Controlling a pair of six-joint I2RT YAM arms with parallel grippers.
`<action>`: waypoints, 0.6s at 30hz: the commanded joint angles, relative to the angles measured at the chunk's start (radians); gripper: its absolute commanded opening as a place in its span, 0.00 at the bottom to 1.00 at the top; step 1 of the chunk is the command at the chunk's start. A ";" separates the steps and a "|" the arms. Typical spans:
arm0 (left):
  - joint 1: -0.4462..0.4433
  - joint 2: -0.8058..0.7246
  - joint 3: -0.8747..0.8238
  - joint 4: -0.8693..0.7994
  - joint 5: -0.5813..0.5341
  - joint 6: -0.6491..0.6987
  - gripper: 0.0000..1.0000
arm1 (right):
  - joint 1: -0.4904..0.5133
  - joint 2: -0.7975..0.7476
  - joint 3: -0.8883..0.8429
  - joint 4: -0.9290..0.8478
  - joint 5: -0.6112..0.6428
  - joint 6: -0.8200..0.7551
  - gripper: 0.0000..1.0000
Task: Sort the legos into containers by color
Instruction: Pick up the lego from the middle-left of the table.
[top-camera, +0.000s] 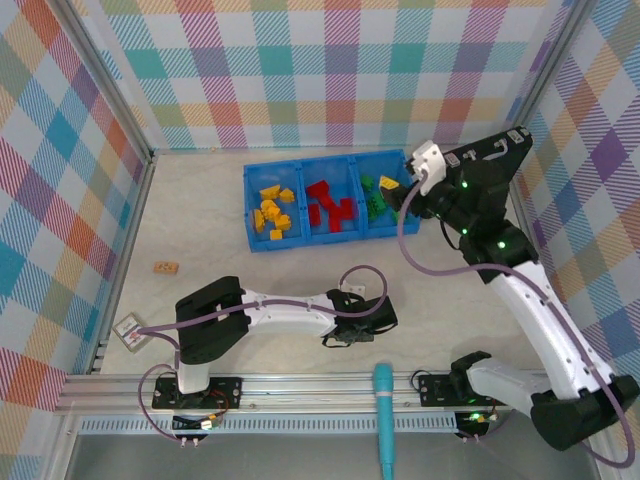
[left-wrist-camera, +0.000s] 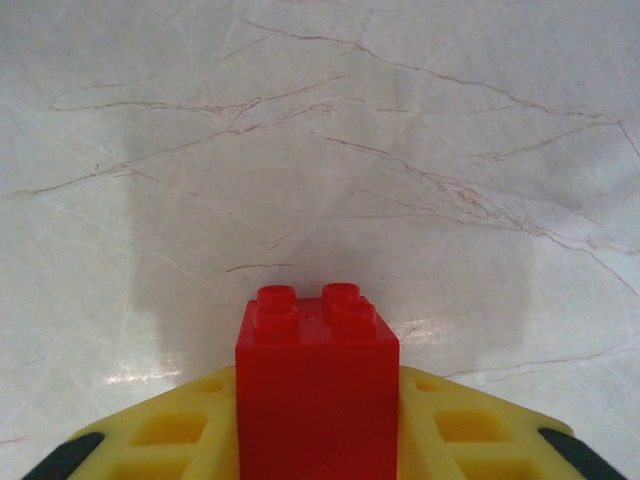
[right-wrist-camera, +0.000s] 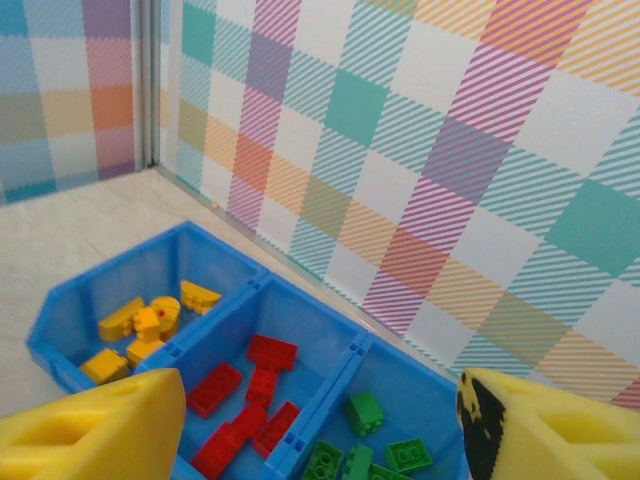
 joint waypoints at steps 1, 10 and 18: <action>0.015 0.009 -0.036 -0.054 0.016 0.033 0.28 | 0.005 -0.063 -0.040 -0.032 -0.032 0.141 0.70; 0.091 -0.062 0.095 -0.172 -0.070 0.253 0.22 | 0.005 -0.248 -0.286 -0.140 0.031 0.287 0.70; 0.271 -0.131 0.271 -0.148 -0.153 0.515 0.21 | 0.005 -0.343 -0.370 -0.298 0.128 0.315 0.72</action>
